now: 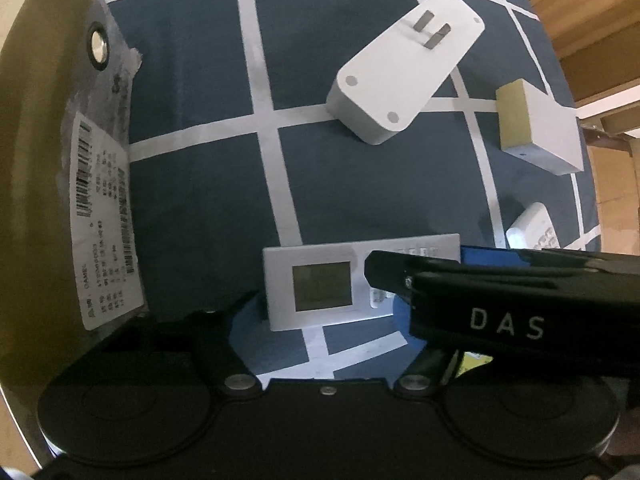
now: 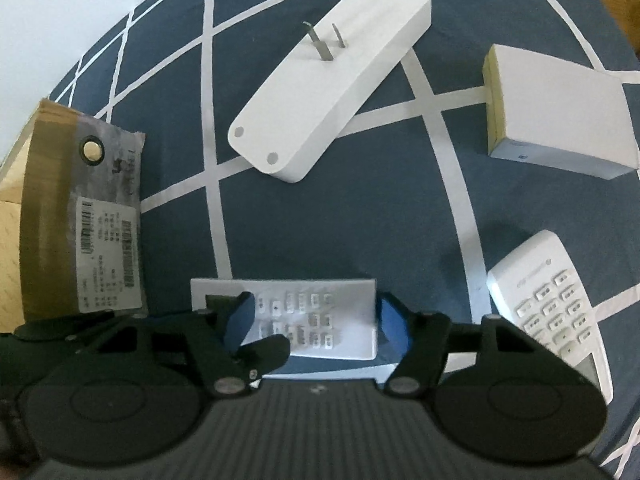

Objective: Organize objects
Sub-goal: 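Close the right gripper on the white AC remote, then lift the AC remote and carry it over the cardboard box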

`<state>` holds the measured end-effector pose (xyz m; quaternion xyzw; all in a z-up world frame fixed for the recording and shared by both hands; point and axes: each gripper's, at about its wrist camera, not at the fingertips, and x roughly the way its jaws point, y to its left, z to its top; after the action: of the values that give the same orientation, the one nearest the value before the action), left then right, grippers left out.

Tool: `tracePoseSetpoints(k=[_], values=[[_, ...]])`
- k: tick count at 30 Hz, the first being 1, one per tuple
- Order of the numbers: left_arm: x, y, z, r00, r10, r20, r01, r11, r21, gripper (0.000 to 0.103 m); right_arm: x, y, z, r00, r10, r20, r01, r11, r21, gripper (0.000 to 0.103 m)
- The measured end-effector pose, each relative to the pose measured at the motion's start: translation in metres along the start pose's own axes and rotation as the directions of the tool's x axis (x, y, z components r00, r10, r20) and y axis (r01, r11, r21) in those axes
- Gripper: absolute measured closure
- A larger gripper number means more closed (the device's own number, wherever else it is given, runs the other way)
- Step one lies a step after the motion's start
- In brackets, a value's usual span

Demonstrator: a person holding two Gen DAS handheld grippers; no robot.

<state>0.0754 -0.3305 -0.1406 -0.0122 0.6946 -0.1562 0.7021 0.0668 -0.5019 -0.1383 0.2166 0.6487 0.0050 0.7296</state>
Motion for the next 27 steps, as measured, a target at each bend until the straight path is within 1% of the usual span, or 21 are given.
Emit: tracePoseSetpoints(k=[5,13,19,27], values=[[0.001,-0.004,0.001,1.0,0.014,-0.001,-0.014,1.0,0.007,0.035,-0.002,-0.003,-0.001,1.0,0.001,0.008,-0.001,1.0,0.001,0.043],[-0.012,-0.013,-0.002,0.999,0.027,0.021,-0.027,0.999,0.024,0.035,-0.017,-0.005,-0.006,0.999,0.016,0.042,-0.016,1.0,0.009,0.044],[-0.036,-0.022,-0.01,0.998,0.032,0.059,-0.034,0.998,0.048,0.035,-0.042,-0.001,-0.014,0.996,0.022,0.091,-0.023,1.0,0.008,0.044],[-0.075,-0.03,-0.029,0.992,0.033,0.118,-0.043,0.996,0.08,0.035,-0.081,0.014,-0.034,0.986,0.028,0.166,-0.029,1.0,0.005,0.043]])
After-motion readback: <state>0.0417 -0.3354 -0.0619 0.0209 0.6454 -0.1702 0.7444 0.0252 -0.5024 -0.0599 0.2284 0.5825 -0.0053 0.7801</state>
